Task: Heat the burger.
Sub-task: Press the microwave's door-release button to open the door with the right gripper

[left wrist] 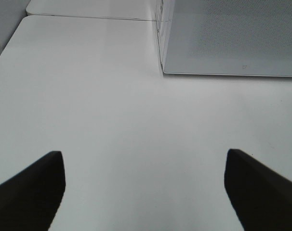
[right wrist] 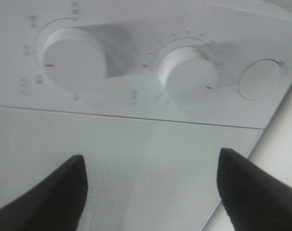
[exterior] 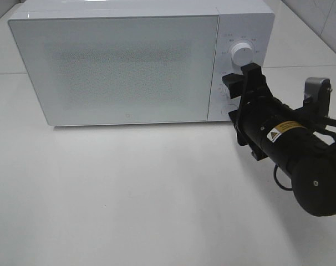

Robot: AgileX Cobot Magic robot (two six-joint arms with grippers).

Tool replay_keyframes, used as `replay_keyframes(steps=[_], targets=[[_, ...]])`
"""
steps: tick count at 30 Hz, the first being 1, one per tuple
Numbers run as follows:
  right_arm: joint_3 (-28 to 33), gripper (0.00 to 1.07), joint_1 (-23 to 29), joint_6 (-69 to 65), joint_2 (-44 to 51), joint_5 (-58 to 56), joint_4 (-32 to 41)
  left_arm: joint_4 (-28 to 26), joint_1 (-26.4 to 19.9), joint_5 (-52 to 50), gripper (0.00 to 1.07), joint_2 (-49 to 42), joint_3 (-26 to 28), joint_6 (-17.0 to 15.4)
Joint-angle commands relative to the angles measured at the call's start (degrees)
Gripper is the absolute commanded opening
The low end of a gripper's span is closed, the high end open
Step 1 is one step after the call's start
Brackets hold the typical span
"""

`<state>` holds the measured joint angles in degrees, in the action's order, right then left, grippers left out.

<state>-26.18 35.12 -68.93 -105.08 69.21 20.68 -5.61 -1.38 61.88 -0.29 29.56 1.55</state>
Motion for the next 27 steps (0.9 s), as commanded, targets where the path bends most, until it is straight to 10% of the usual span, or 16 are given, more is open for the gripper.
replay_keyframes(steps=[1,14,27], targets=[[0.52,0.72,-0.4,6.93,3.44,-0.06,-1.6,-0.17,-0.11,-0.69,0.82,-0.97,0.0,-0.34],[0.4,0.72,-0.63,48.01,20.28,-29.34,1.95,-0.17,-0.11,-0.69,0.82,-0.97,0.0,-0.34],[0.0,0.75,-11.97,79.07,40.62,-66.06,0.97,-0.17,-0.11,-0.69,0.82,-0.97,0.0,-0.34]])
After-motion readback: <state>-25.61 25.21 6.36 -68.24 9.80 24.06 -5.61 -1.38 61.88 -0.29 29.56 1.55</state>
